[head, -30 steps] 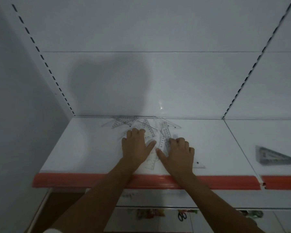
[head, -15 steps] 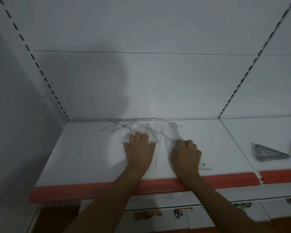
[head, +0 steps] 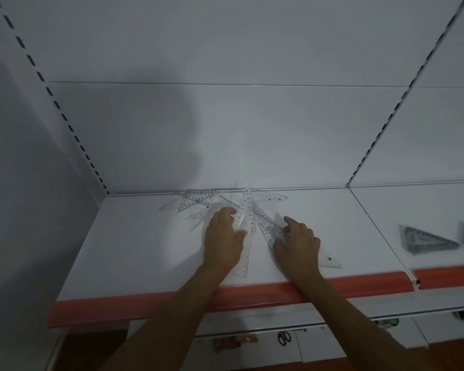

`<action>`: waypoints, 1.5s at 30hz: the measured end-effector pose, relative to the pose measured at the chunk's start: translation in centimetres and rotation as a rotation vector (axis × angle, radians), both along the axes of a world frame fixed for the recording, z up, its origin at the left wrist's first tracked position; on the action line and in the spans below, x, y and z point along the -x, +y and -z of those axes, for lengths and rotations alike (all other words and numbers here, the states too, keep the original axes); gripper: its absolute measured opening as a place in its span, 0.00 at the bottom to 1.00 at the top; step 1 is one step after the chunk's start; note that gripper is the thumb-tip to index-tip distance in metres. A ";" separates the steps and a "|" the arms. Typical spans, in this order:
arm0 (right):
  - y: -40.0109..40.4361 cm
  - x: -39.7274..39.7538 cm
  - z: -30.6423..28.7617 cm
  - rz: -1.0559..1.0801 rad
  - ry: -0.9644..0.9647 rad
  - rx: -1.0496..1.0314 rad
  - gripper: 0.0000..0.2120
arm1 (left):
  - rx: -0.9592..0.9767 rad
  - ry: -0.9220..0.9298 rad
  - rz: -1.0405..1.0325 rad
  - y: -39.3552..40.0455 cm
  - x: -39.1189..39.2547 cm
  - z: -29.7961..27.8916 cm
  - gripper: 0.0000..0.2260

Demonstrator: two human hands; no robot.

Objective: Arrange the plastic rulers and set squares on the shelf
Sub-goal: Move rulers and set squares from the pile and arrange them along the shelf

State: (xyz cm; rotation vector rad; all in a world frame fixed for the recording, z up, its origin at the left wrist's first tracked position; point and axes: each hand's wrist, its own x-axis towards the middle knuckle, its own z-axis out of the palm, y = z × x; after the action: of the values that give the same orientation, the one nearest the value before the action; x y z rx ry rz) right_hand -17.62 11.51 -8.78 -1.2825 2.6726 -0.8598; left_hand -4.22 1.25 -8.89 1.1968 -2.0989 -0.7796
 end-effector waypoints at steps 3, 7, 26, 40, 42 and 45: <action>0.1 -0.2 -0.1 -0.062 0.010 0.019 0.23 | 0.034 -0.015 0.027 0.0 0.0 0.1 0.14; 0.1 -0.4 0.1 -0.112 0.122 0.012 0.20 | 0.128 -0.044 0.055 0.1 0.0 0.2 0.06; -0.3 -0.8 0.7 -0.069 0.294 0.134 0.11 | 0.119 0.173 -0.116 1.3 -0.1 -0.4 0.04; -1.8 1.0 -3.3 -0.070 0.545 0.044 0.17 | 0.069 0.078 -0.190 1.6 -0.2 -0.8 0.05; -1.5 1.9 -3.4 -0.060 0.535 -0.031 0.16 | 0.060 0.063 -0.202 1.6 -0.1 -0.9 0.05; -0.9 3.5 -3.3 -0.046 0.481 -0.127 0.16 | 0.038 0.045 -0.230 1.5 0.1 -1.0 0.05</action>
State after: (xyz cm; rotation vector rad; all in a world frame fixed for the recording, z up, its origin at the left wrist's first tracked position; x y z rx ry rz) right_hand -21.14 10.65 -5.45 -1.6904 2.9647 -0.4029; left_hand -4.28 2.76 -7.87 1.3573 -1.8899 -0.6519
